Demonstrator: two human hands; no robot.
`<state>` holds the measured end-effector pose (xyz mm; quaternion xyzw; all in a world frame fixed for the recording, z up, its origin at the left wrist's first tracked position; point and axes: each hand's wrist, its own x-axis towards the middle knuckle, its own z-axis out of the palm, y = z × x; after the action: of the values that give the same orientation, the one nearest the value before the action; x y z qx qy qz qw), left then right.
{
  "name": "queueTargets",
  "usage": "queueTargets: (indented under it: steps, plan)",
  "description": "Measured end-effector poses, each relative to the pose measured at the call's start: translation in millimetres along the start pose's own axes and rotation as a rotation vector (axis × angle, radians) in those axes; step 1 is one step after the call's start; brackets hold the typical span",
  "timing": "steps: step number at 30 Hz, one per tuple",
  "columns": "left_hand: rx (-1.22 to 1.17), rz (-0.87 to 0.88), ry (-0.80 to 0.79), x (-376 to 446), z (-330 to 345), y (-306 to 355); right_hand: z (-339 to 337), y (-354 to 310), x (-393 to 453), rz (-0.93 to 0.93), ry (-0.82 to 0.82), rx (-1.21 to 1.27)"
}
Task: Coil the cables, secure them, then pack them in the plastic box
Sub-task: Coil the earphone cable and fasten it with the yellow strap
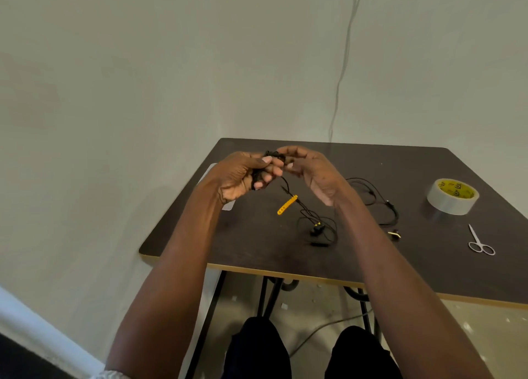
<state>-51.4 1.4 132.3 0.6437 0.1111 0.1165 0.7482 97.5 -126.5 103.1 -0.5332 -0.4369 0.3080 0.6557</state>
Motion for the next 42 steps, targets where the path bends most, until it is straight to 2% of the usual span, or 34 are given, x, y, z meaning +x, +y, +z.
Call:
queueTargets:
  steps: [4,7,10,13,15,20,24,26,31,34,38,40,42]
  plan:
    - [0.077,-0.026,-0.035,-2,-4,19,0,-7,2,0.036,-0.057,-0.009]
    - [0.217,-0.057,0.008,-4,-5,35,2,-15,5,0.069,-0.101,0.000]
    - [0.465,-0.134,0.080,-6,-6,46,1,-28,10,0.087,-0.165,-0.213]
    - [0.514,-0.177,0.139,-7,-8,55,-2,-38,14,0.090,-0.187,-0.411]
    - [0.443,-0.165,0.133,-8,-10,58,-3,-45,16,0.061,-0.138,-0.431]
    - [0.260,-0.199,0.021,-8,-12,62,-2,-51,24,0.033,-0.101,-0.260]
    - [0.323,-0.237,0.009,-6,-6,61,9,-53,31,0.035,-0.082,-0.272]
    - [0.254,-0.210,0.047,-5,-6,61,9,-50,34,0.043,-0.065,-0.274]
    - [-0.129,-0.070,0.201,-1,-13,61,-2,-31,31,0.094,0.058,-0.157]
    - [-0.212,-0.026,0.210,0,-10,59,0,-14,24,0.133,0.084,-0.235]
    - [-0.498,0.116,0.306,15,-2,57,7,-2,12,0.150,0.058,-0.344]
    - [-0.661,0.248,0.414,25,1,56,9,-2,7,0.165,0.011,-0.320]
    - [-0.683,0.363,0.519,33,3,52,12,-5,1,0.180,-0.037,-0.248]
